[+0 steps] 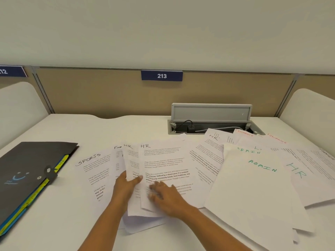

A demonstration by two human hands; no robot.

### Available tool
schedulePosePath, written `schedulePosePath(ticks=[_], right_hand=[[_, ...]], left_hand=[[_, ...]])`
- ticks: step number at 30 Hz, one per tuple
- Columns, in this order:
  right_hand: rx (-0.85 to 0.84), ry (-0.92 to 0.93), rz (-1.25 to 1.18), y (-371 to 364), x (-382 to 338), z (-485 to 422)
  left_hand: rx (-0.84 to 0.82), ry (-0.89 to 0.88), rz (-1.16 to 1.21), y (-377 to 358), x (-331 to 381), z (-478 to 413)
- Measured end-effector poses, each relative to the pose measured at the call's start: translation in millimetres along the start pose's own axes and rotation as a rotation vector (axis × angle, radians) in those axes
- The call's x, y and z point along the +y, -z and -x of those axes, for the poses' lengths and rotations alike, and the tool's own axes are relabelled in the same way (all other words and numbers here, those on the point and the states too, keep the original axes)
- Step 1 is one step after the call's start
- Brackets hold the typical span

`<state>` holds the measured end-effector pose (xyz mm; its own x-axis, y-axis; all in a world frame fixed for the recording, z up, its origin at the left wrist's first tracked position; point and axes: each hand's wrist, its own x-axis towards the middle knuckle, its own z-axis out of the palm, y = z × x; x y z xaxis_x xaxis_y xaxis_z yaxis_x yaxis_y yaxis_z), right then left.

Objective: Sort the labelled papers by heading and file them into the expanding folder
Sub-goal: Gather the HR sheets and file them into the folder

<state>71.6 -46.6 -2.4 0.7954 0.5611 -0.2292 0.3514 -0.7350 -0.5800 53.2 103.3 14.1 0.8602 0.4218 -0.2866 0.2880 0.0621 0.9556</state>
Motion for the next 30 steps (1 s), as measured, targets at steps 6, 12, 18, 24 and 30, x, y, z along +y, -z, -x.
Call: schedulePosePath(ticks=[6,12,18,24,30], right_hand=[[0.019,0.079,-0.164,-5,-4,-2],[0.364,-0.131,-0.196,38,35,-10],[0.22,-0.404,0.179,59,85,-18],[0.113,-0.239,0.2,54,93,-20],[0.061,-0.151,0.173,63,101,-17]], left_hand=[[0.025,-0.073,-0.229,0,3,1],[0.071,-0.166,-0.218,23,23,2],[0.075,-0.17,-0.088,43,44,-4],[0.05,-0.154,-0.011,53,52,-9],[0.048,-0.125,0.053,60,49,-13]])
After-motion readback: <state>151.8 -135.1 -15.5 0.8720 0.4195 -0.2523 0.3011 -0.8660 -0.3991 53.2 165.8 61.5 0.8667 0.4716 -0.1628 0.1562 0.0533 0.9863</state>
